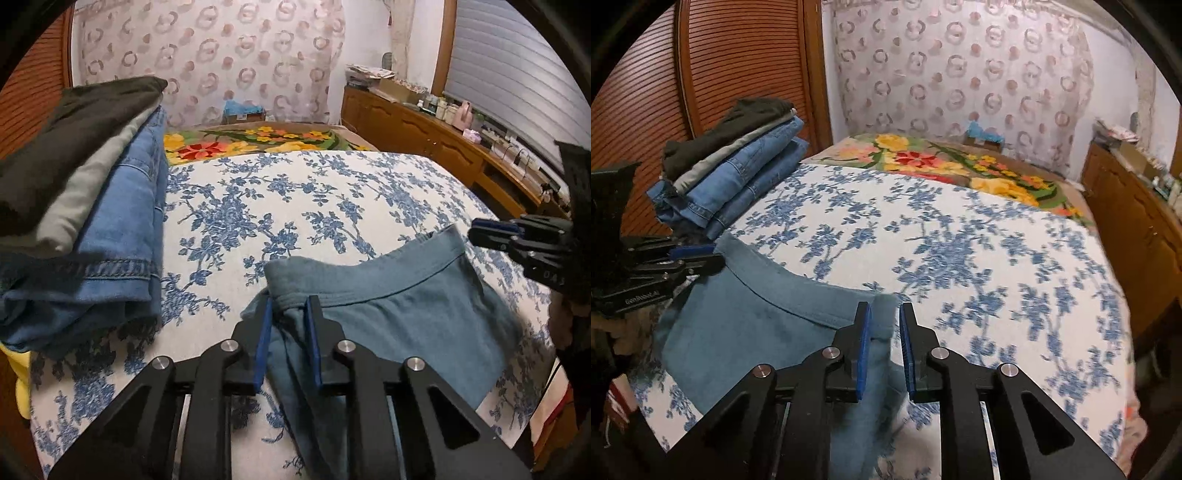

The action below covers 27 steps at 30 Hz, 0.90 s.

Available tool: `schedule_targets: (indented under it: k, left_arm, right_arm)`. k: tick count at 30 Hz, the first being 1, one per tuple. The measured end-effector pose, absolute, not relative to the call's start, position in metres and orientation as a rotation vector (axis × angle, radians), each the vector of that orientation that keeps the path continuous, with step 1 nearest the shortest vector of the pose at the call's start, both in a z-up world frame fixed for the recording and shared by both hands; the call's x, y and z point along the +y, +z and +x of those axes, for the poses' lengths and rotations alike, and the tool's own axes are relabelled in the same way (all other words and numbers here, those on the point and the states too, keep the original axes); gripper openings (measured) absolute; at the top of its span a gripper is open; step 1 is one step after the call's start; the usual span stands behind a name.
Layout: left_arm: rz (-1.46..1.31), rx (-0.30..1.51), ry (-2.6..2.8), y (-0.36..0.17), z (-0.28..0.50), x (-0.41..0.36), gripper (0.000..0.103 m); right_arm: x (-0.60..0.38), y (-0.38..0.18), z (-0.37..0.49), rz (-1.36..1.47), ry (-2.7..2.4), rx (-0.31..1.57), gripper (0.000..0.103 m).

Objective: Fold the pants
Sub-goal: 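Pull the waistband edge straight and open both grippers, then close both grippers on the folded edge of the shorts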

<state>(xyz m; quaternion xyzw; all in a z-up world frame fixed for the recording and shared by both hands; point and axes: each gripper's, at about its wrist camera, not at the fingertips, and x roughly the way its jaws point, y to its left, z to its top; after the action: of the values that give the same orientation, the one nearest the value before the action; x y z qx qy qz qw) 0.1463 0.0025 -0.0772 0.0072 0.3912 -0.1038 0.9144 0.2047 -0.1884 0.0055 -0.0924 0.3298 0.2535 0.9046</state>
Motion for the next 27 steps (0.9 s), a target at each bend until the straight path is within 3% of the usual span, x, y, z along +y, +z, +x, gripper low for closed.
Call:
schedule_targets:
  k: [5,9,15,27]
  left_arm:
    - [0.026,0.760,-0.237,-0.069,0.128,-0.001,0.052]
    - [0.035,0.784,-0.295,-0.068,0.116,-0.008,0.069]
    - [0.066,0.800,-0.322,-0.075,0.094,-0.018,0.070]
    - [0.036,0.838,-0.317,-0.092,0.055,-0.012,0.070]
  right_arm:
    - [-0.200,0.010,0.183,-0.163,0.540,0.675,0.019]
    - [-0.208,0.009,0.160,-0.178,0.523,0.652,0.020]
    - [-0.218,-0.003,0.134,-0.163,0.547,0.698,0.026]
    - [-0.228,-0.020,0.118,-0.103,0.581,0.780,0.028]
